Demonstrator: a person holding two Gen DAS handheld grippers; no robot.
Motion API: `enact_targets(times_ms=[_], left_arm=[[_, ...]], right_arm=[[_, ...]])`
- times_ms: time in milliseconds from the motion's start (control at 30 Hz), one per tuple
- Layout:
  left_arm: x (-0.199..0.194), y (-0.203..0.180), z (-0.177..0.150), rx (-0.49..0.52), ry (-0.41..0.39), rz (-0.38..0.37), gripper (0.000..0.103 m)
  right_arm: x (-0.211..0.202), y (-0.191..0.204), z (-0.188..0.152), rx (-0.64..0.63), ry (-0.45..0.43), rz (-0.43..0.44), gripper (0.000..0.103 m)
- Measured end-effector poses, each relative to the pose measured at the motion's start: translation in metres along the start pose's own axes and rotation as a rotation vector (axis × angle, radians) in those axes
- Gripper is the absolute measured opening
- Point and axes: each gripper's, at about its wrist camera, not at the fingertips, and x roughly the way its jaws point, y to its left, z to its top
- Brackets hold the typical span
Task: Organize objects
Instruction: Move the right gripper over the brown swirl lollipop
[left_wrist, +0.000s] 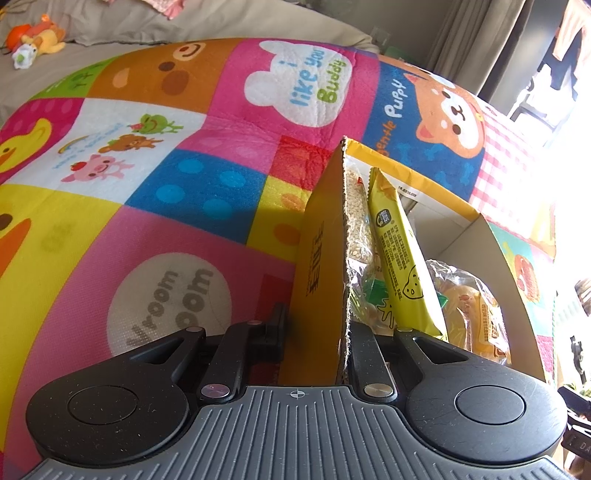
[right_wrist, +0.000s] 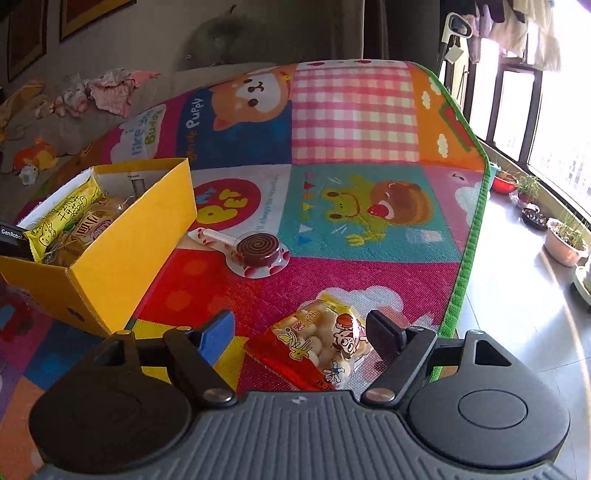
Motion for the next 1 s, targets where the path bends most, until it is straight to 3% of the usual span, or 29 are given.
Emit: enact_targets(times_ms=[167,300,533,667,1000], left_arm=[[0.0,0.0,0.0,0.0,0.0,0.0,0.017],[0.0,0.0,0.0,0.0,0.0,0.0,0.017],[0.0,0.0,0.0,0.0,0.0,0.0,0.017],[0.0,0.0,0.0,0.0,0.0,0.0,0.017],[0.0,0.0,0.0,0.0,-0.001,-0.001,0.017]], right_arm=[[0.002,-0.008,-0.009,0.088,0.053,0.065,0.079],[-0.01,0.001,-0.013,0.087,0.055,0.133,0.079],[-0.02,0.004,-0.006,0.063,-0.003,0.084,0.079],[-0.014,-0.004,-0.006,0.083,0.007,0.057,0.08],[-0.012,0.005,-0.02,0.087,0.055,0.12,0.08]])
